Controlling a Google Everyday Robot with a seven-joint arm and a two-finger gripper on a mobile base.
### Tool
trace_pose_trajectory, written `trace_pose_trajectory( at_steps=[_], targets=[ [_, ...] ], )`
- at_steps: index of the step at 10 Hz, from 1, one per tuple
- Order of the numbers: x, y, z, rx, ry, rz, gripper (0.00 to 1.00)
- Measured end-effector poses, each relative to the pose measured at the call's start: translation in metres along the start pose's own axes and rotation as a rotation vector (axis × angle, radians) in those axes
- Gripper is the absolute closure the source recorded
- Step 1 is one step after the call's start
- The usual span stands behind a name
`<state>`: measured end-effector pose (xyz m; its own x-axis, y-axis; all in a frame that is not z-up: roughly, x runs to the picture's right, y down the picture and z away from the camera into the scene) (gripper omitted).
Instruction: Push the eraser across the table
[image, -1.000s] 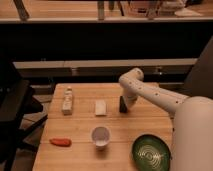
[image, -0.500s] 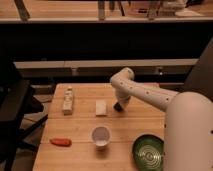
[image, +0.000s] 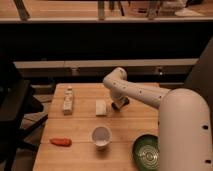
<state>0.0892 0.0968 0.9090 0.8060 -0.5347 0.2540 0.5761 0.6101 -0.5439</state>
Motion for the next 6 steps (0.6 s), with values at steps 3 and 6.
trace_pose_trajectory(
  at_steps=[3,6],
  targets=[
    [-0.003,-0.002,0.001,-0.006,0.008,-0.038,1.0],
    [-0.013,-0.012,-0.001,-0.007,0.015,-0.065,1.0]
  ],
)
